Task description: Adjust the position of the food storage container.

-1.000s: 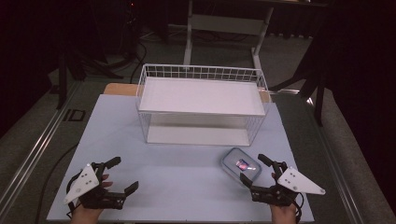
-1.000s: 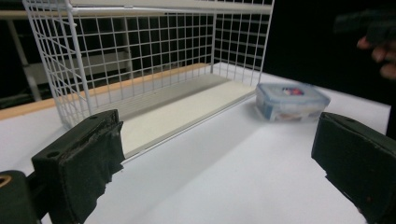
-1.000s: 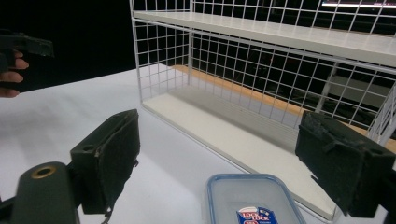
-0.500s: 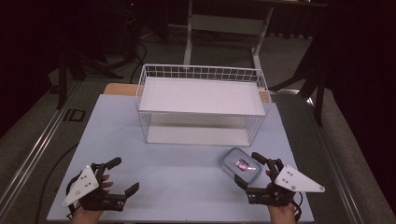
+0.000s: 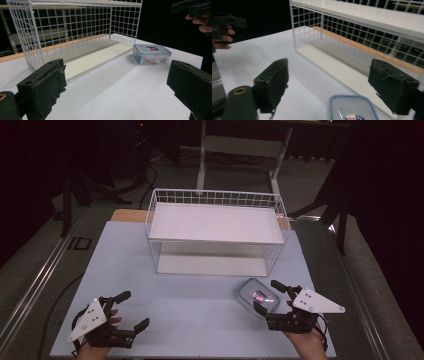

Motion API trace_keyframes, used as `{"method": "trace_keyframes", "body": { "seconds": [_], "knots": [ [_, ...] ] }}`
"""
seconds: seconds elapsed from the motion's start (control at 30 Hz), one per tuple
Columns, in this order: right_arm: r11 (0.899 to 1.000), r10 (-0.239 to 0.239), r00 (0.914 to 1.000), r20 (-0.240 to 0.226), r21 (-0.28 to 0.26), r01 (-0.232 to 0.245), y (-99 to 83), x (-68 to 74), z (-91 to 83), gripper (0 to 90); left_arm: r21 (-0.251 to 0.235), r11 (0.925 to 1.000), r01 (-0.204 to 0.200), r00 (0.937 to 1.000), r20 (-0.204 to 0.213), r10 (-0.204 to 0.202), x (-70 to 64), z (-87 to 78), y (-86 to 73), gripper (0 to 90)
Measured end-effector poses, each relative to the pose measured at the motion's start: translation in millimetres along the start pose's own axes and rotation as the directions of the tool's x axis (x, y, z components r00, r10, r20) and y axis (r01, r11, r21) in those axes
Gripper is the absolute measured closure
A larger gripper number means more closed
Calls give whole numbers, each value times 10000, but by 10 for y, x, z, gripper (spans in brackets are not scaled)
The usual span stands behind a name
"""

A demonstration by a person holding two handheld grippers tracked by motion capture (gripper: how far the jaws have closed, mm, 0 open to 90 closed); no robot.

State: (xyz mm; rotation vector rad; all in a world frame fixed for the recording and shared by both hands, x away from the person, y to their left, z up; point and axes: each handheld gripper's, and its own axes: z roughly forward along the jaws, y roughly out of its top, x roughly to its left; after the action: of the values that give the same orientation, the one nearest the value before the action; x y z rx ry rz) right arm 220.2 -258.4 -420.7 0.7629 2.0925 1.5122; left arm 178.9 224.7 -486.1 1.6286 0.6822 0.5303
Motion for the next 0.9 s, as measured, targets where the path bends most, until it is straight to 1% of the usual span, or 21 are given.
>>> {"method": "trace_keyframes", "body": {
  "seconds": [0.07,0.1,0.13,0.17,0.2,0.23,0.27,0.3,0.33,0.4,0.47,0.5,0.53,0.57,0.6,0.63,0.67,0.7,0.77,0.8,0.9],
  "knots": [
    [9997,101,9998,140,203,-104,-57,-32,-15,296,25,10000,-70,10000,25,70,-8,11,3,29],
    [9991,178,9998,74,378,-180,-91,-55,-24,373,14,10000,-51,10000,39,51,-13,18,2,29],
    [9982,230,9997,116,549,-236,-127,-76,-33,420,14,10000,-51,10000,39,51,-13,18,2,29],
    [9966,235,9997,99,787,-242,-175,-106,-46,492,66,9999,-83,9999,90,82,-16,27,1,29],
    [9954,240,9997,53,927,-244,-204,-125,-52,504,70,9999,-82,9999,112,81,-18,31,0,29],
    [9940,331,9993,170,1034,-347,-244,-146,-62,544,64,9999,-80,9999,119,79,-19,32,0,29],
    [9929,469,9988,162,1088,-483,-286,-174,-74,580,74,10000,-65,9999,142,64,-20,31,1,29],
    [9911,625,9980,30,1175,-624,-326,-204,-86,610,74,10000,-65,9999,142,64,-20,31,1,29],
    [9891,644,9978,124,1318,-655,-374,-239,-102,658,84,9999,-81,9998,173,79,-22,29,0,29],
    [9871,536,9985,69,1508,-540,-445,-278,-126,732,99,9999,-66,9998,192,64,-24,28,1,29],
    [9833,367,9991,214,1778,-399,-535,-319,-145,800,55,10000,-52,9998,203,51,-29,30,3,29],
    [9827,410,9989,231,1799,-445,-585,-340,-158,824,55,10000,-39,9998,218,38,-33,31,4,29],
    [9804,385,9987,331,1919,-441,-631,-365,-167,872,63,10000,-58,9997,228,57,-39,34,5,29],
    [9770,252,9990,375,2107,-325,-682,-390,-182,898,68,9999,-81,9997,241,80,-43,36,5,29],
    [9755,173,9990,423,2182,-261,-710,-402,-188,900,92,9999,-115,9996,262,112,-49,41,5,29],
    [9713,163,9985,517,2361,-281,-743,-421,-195,900,174,9996,-225,9995,222,221,-55,46,3,30],
    [9689,205,9985,504,2452,-323,-783,-446,-202,900,196,9995,-265,9995,200,261,-56,49,1,29],
    [9672,223,9985,505,2517,-344,-806,-461,-201,900,198,9996,-221,9995,222,217,-57,53,-2,29],
    [9602,399,9975,578,2741,-543,-872,-499,-187,900,208,9995,-226,9995,204,222,-59,56,-4,30],
    [9565,521,9974,493,2845,-640,-909,-523,-173,900,204,9995,-227,9995,212,223,-60,56,-3,29],
    [9466,781,9955,541,3092,-910,-1014,-582,-130,900,173,9996,-229,9996,196,225,-64,51,1,29]
  ]
}}
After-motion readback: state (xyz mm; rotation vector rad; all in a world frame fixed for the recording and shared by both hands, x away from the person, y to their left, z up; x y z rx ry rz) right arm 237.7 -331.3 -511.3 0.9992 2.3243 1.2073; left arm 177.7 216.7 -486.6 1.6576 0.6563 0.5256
